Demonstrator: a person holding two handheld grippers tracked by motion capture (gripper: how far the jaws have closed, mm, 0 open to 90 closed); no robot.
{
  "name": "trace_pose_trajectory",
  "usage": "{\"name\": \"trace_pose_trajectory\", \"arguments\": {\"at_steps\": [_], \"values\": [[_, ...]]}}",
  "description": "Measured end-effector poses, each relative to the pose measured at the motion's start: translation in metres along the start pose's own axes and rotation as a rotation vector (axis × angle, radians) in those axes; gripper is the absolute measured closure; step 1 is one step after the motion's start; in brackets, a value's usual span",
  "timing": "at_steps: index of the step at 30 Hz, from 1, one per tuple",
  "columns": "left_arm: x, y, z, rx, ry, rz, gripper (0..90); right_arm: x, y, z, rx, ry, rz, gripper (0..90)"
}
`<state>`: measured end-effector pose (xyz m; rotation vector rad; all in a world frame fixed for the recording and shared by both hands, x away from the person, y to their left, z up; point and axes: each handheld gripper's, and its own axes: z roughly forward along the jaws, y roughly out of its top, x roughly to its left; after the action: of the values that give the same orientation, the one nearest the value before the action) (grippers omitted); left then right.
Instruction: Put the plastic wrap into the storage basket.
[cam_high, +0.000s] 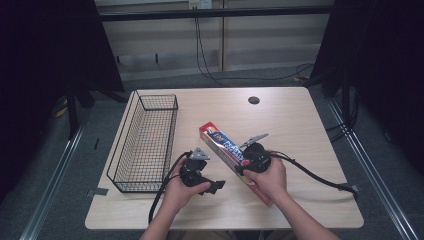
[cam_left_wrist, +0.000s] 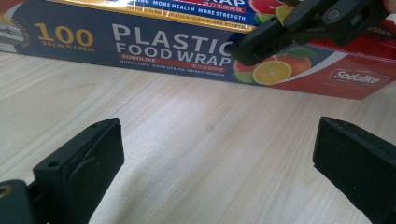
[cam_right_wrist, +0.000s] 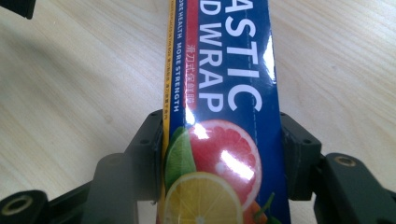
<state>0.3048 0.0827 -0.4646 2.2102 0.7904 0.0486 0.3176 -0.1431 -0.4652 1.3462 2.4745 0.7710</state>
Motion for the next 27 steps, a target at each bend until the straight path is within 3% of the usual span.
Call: {"name": "trace_pose_trajectory", "arguments": {"at_steps": [10, 14, 17, 21, 25, 27], "values": [[-0.002, 0.005, -0.004, -0.013, -0.016, 0.009, 2.0, -0.003, -0.003, -0.013, -0.002, -0.002, -0.076, 45.3], [-0.004, 0.013, -0.012, -0.043, -0.035, 0.028, 0.8, -0.01, -0.005, -0.023, -0.044, 0.047, -0.078, 45.3], [-0.006, 0.023, -0.022, -0.087, -0.051, 0.018, 0.4, -0.015, -0.006, -0.029, -0.051, 0.044, -0.099, 45.3], [-0.006, 0.042, -0.032, -0.093, -0.054, 0.049, 0.1, -0.023, -0.007, -0.045, -0.045, 0.051, -0.138, 45.3], [-0.004, 0.066, -0.041, -0.085, -0.035, 0.131, 0.4, -0.025, -0.007, -0.054, -0.059, 0.076, -0.153, 45.2], [-0.005, 0.071, -0.043, -0.078, -0.03, 0.151, 0.8, -0.026, -0.007, -0.056, -0.058, 0.076, -0.167, 45.2]]}}
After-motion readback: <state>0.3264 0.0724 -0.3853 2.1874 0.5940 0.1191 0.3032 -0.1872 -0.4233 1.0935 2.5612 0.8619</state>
